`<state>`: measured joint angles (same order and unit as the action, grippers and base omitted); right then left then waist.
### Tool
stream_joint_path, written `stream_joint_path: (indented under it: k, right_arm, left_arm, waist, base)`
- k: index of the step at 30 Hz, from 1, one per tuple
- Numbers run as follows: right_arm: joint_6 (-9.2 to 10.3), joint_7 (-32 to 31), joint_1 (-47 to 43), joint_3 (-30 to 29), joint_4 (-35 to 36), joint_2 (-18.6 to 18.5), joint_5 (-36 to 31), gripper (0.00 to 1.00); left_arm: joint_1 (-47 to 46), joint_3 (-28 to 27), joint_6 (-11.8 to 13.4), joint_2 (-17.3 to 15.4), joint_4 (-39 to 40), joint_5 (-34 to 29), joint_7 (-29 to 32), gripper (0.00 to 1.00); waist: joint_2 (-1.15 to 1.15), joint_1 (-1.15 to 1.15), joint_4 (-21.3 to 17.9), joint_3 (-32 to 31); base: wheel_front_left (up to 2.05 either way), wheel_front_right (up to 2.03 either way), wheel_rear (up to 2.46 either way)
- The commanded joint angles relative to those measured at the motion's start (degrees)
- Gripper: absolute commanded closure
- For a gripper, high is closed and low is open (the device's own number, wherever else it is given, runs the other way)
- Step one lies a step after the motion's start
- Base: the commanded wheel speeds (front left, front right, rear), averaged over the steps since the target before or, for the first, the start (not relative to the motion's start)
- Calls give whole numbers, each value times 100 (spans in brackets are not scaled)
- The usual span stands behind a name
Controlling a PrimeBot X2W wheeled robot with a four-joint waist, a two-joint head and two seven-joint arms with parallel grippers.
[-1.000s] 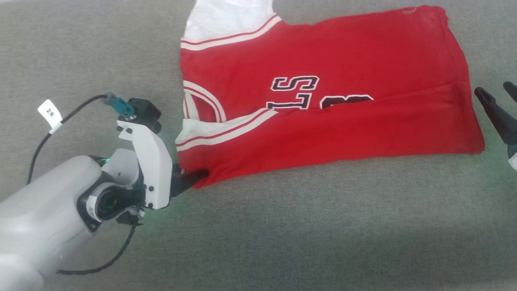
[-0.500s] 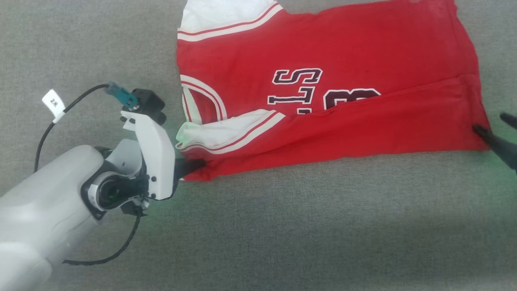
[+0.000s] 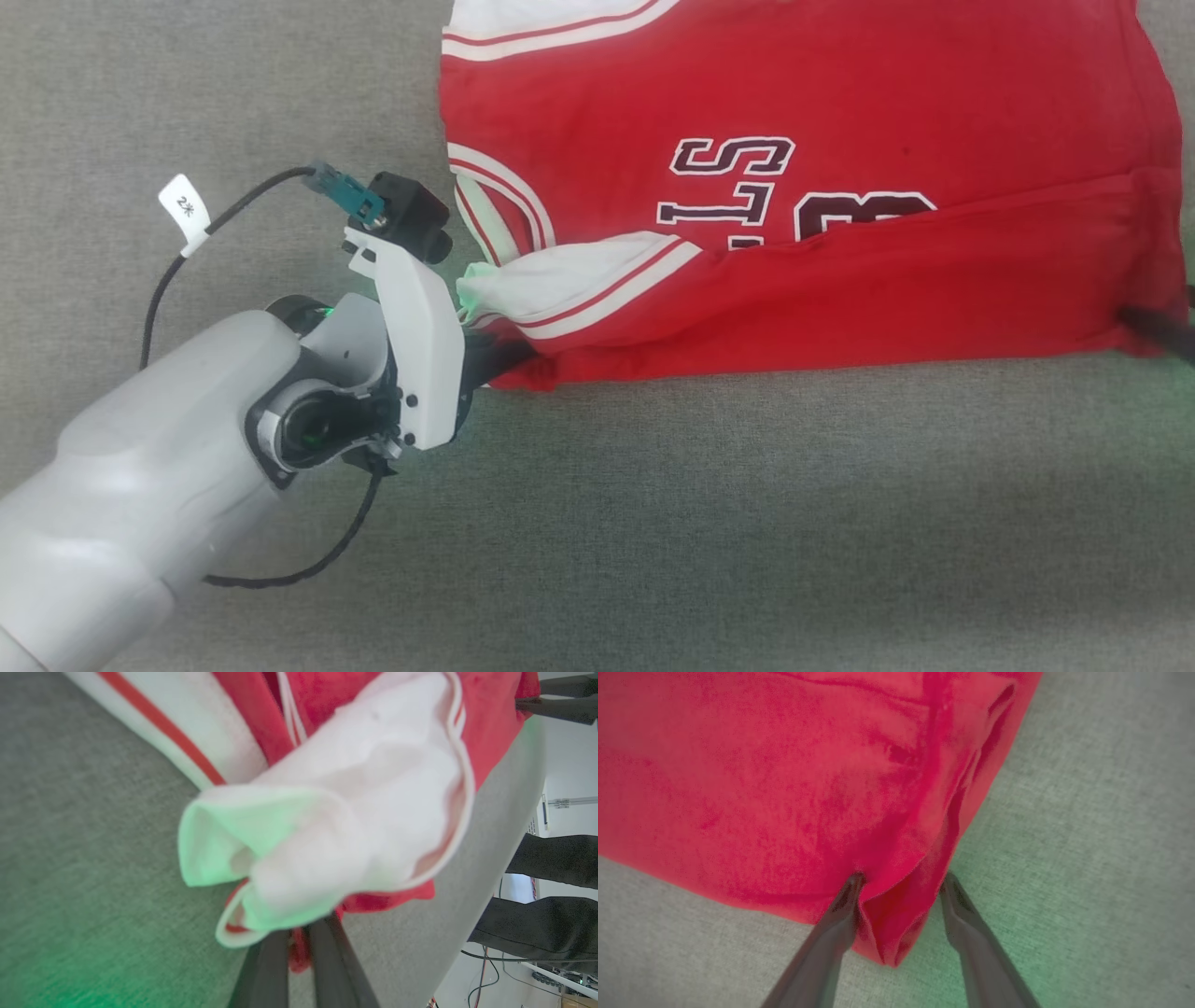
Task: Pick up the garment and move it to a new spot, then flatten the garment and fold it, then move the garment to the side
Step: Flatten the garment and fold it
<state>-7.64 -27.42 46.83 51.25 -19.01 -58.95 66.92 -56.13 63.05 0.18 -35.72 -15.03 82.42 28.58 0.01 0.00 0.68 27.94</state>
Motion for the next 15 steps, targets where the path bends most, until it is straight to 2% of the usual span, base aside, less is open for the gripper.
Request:
stream_joint_path:
  k: [1, 4, 9, 15]
  right_arm:
    - [26, 32, -249, 119, -90, 255, 1, 100]
    - [20, 286, -343, -32, -42, 140, 3, 100]
    - [19, 502, -735, -182, 168, -124, 129, 100]
    - [19, 638, -1545, -280, 706, -549, 326, 100]
  left_arm:
    - [175, 163, 6, 142, -142, -66, -37, 100]
    - [286, 103, -95, 63, -129, -57, -178, 100]
    - [580, -38, -286, -251, 227, 87, -453, 100]
    - [1184, -90, -184, -946, 1240, 277, -643, 100]
  waist:
    - [-1, 0, 32, -43]
    - [-1, 0, 61, -194]
    - [-1, 0, 82, -511]
    - [-1, 0, 83, -729]
  base:
    - [0, 0, 0]
    - [0, 0, 0]
    - [0, 0, 0]
    - [0, 0, 0]
